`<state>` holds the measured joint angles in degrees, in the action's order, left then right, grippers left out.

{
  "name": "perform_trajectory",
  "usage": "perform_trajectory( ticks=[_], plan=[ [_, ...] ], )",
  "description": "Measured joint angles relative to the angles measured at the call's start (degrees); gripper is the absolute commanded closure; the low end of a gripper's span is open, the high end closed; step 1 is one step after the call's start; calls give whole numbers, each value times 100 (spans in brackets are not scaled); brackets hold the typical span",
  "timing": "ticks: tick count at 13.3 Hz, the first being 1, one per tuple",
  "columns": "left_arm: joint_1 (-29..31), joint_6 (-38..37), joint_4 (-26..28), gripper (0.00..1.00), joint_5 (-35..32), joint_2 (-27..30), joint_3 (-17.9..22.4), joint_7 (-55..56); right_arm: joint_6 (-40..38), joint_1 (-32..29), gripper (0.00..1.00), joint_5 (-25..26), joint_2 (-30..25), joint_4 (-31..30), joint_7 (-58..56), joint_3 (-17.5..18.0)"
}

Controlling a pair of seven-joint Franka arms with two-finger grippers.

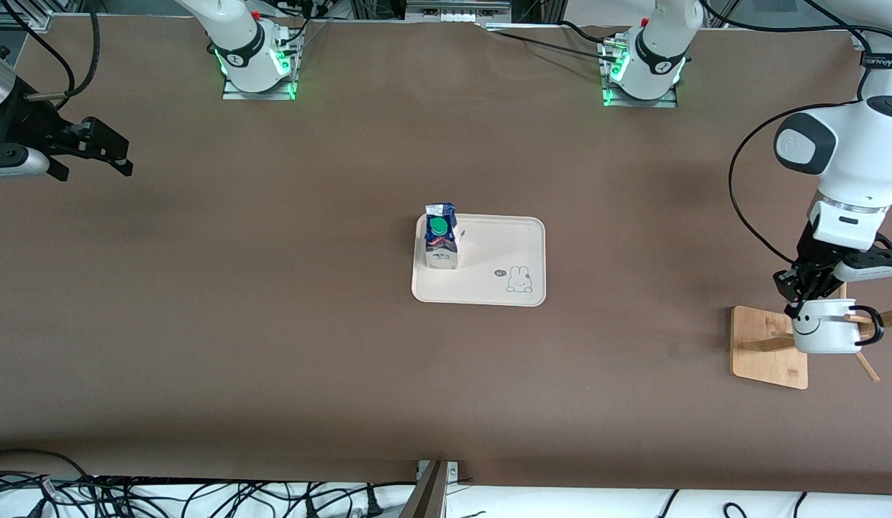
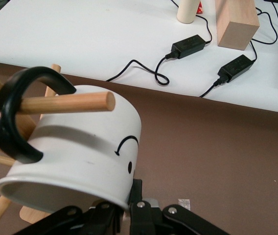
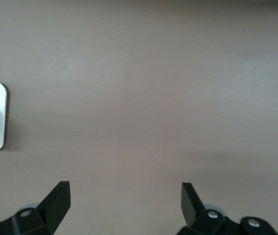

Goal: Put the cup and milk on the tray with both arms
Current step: 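Lower the left gripper onto the mug rim and close it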

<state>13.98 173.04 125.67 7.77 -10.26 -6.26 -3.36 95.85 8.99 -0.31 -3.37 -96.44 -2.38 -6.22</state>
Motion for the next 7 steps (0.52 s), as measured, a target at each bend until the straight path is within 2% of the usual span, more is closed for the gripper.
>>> perform_trajectory(
  ticks=[7],
  plan=[
    [1,0,-15,100,0,21,-31,0,1,0,0,0,0,0,0,0]
  ],
)
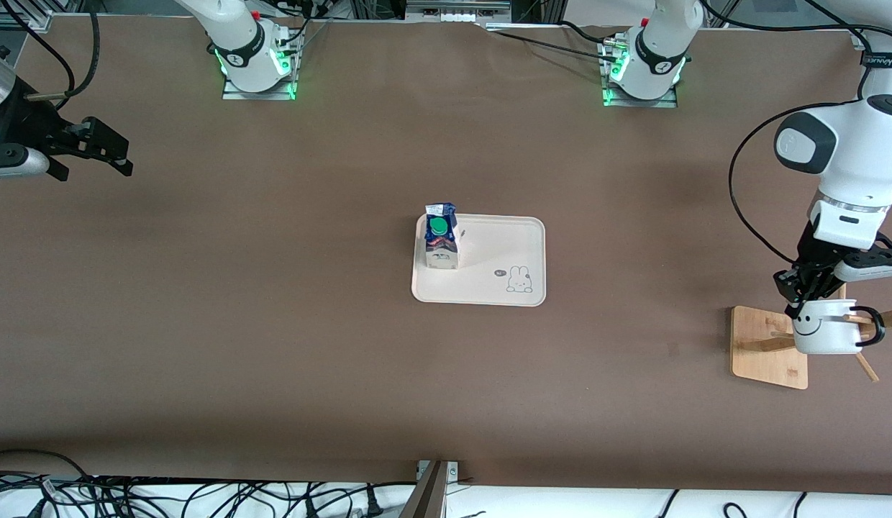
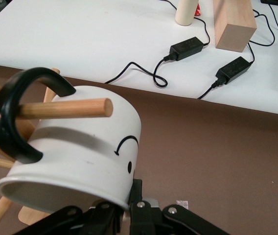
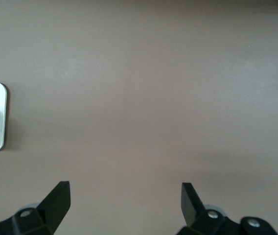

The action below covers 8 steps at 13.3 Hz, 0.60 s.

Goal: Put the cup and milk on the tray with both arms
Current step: 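Lower the left gripper onto the mug rim and close it, then lift the mug off the wooden stand peg with the left gripper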

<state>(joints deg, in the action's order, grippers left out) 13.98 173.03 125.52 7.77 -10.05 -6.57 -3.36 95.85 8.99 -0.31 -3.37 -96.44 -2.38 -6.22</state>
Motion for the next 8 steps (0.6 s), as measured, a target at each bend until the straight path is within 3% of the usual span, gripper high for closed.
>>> perform_trajectory(
  ticks=[8],
  plan=[
    [-5,-209,-5,100,0,148,-213,0,-2,0,0,0,0,0,0,2]
  ],
)
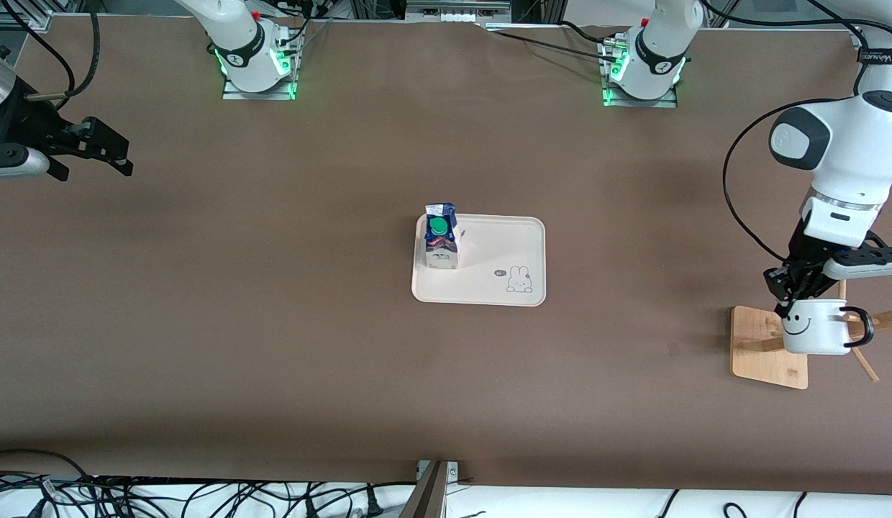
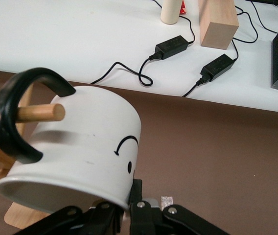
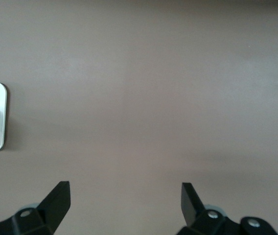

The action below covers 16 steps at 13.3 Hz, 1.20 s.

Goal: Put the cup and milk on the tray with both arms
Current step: 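Lift the mug off the wooden stand peg with the left gripper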

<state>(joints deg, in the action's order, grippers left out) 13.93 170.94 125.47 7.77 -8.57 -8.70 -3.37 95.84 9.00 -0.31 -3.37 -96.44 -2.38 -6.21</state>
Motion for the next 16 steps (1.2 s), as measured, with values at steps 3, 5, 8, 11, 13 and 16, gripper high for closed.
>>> perform_trajectory(
  ticks=[3,5,8,11,13,16],
  plan=[
    [-12,-176,-94,100,0,25,-68,0,0,0,0,0,0,0,0,3],
    [-16,-489,-259,100,0,55,-137,0,0,0,0,0,0,0,0,4],
    [-35,-714,-387,100,0,96,-300,0,0,0,0,0,0,0,0,4],
    [-71,-1206,-688,100,-23,164,-401,-7,0,0,0,0,0,2,0,5],
    [-70,-1452,-850,100,-57,198,-495,-13,0,0,0,0,0,2,0,5],
    [-77,-1643,-985,100,-435,207,-726,-22,0,0,0,0,0,2,0,5]
  ],
)
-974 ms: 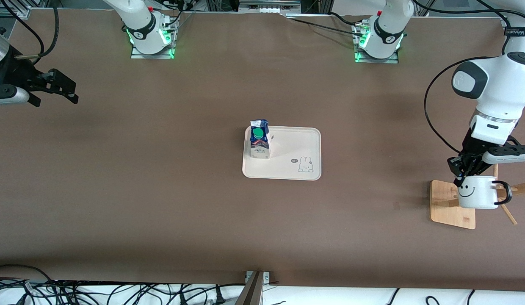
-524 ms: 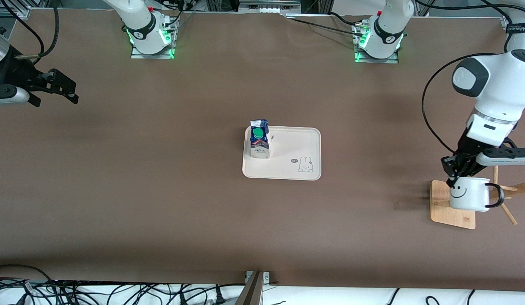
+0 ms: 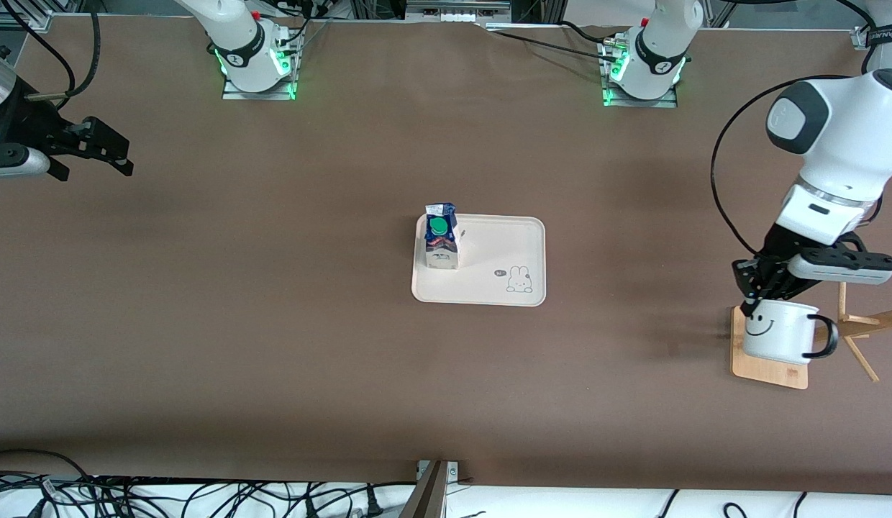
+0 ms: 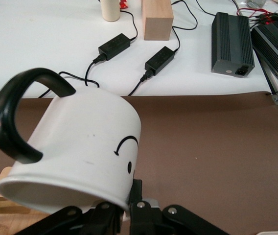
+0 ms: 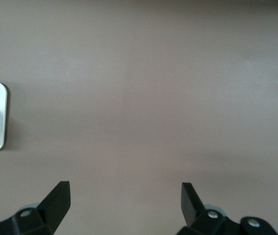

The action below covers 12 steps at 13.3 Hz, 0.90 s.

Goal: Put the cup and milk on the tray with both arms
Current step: 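Lift the mug off the wooden stand peg with the left gripper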

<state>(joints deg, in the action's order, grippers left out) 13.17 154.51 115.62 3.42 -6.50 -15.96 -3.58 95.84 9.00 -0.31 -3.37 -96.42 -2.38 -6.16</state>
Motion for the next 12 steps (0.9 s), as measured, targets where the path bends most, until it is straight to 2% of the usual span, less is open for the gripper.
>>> perform_trajectory(
  ticks=[3,7,12],
  plan=[
    [-25,-236,-288,100,-501,-24,-342,13,1,0,0,0,0,1,0,0],
    [-401,-340,-452,100,-567,-244,-503,266,2,0,0,0,0,5,0,1],
    [-726,-1467,-1226,100,-1021,-579,-503,343,2,0,0,0,1,5,0,1]
  ],
)
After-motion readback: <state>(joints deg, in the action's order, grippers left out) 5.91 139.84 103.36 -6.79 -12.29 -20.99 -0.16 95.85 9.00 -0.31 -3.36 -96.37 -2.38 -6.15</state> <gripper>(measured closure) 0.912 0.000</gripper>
